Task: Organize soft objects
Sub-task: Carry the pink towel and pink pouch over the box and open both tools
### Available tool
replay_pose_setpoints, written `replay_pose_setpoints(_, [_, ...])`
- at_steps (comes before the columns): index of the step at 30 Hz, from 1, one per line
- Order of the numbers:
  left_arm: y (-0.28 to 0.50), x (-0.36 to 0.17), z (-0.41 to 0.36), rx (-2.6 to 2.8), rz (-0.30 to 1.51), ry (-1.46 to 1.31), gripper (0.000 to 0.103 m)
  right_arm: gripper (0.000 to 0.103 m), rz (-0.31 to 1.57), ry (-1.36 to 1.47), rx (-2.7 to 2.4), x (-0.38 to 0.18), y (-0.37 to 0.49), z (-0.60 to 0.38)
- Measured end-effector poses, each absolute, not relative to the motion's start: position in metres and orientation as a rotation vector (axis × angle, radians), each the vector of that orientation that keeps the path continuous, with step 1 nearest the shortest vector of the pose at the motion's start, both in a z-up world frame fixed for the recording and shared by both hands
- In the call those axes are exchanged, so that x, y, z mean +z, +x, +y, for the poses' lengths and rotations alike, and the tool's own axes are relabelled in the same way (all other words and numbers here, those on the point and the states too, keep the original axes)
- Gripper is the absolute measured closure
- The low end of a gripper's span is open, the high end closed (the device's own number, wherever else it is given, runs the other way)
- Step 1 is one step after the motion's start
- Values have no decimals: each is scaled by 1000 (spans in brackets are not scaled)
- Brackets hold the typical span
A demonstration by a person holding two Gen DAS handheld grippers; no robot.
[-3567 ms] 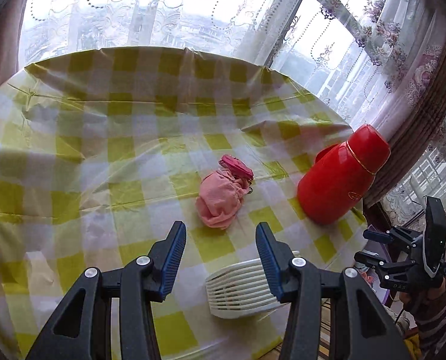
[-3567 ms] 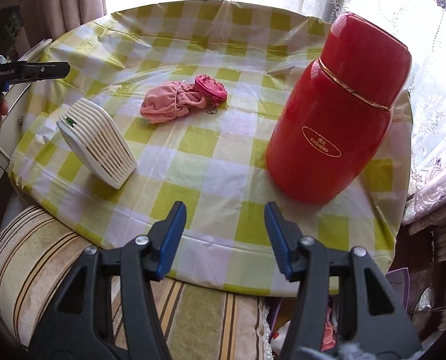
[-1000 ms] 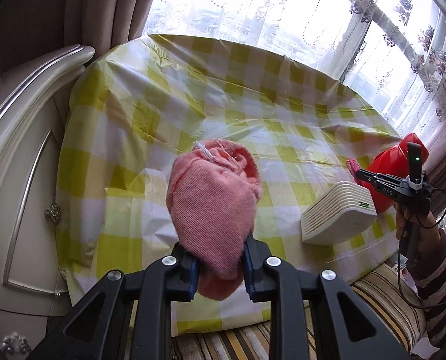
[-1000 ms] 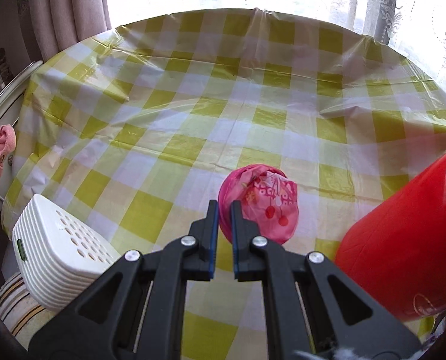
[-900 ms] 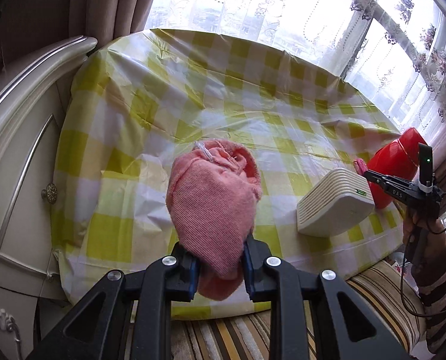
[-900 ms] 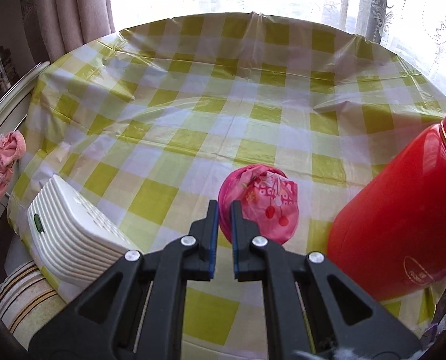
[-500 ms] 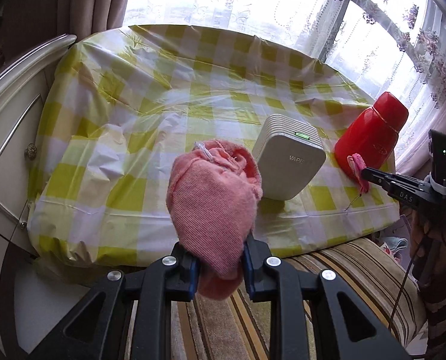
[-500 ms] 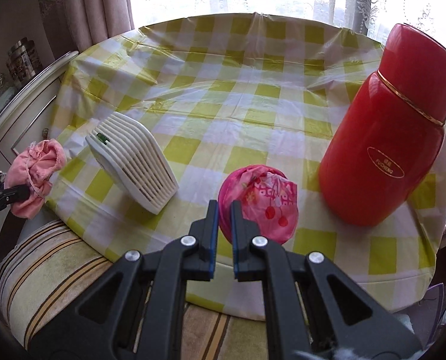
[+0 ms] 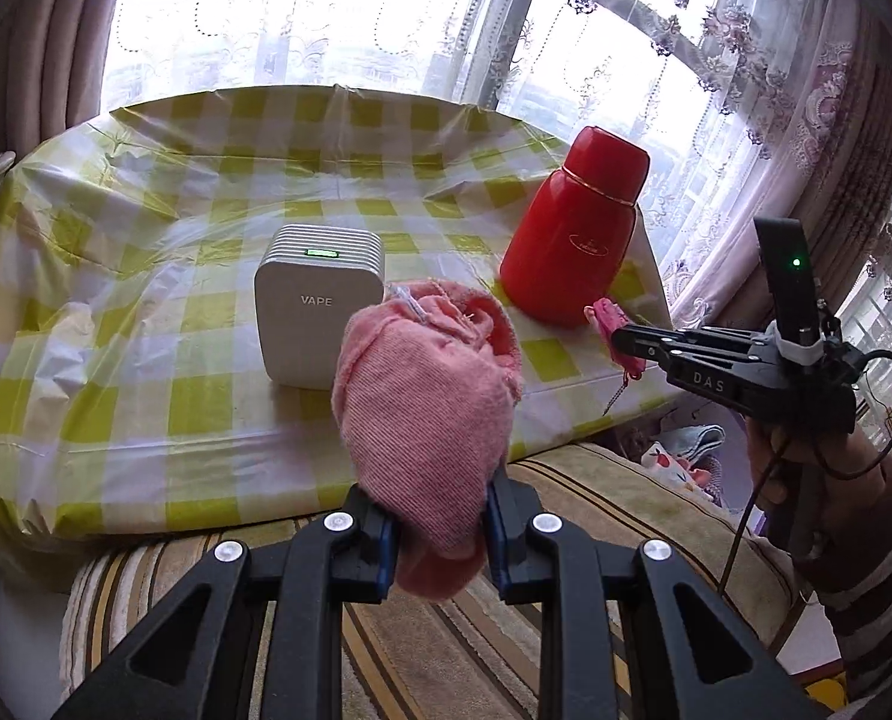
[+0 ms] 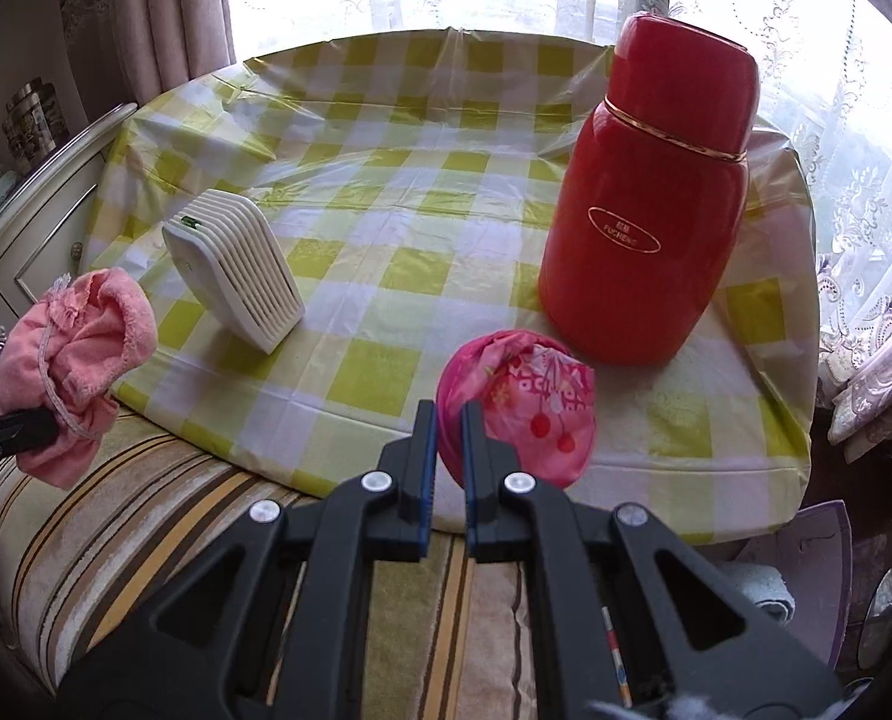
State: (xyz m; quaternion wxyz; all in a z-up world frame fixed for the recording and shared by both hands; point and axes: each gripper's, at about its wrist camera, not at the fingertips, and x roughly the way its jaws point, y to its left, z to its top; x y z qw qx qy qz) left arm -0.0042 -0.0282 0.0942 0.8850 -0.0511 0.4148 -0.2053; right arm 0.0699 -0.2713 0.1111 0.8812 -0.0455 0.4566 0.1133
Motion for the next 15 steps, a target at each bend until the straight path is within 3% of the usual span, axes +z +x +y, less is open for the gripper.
replay_pose_setpoints(15, [16, 93, -124, -667, 924, -119, 79, 93, 961, -43, 50, 116, 18, -368])
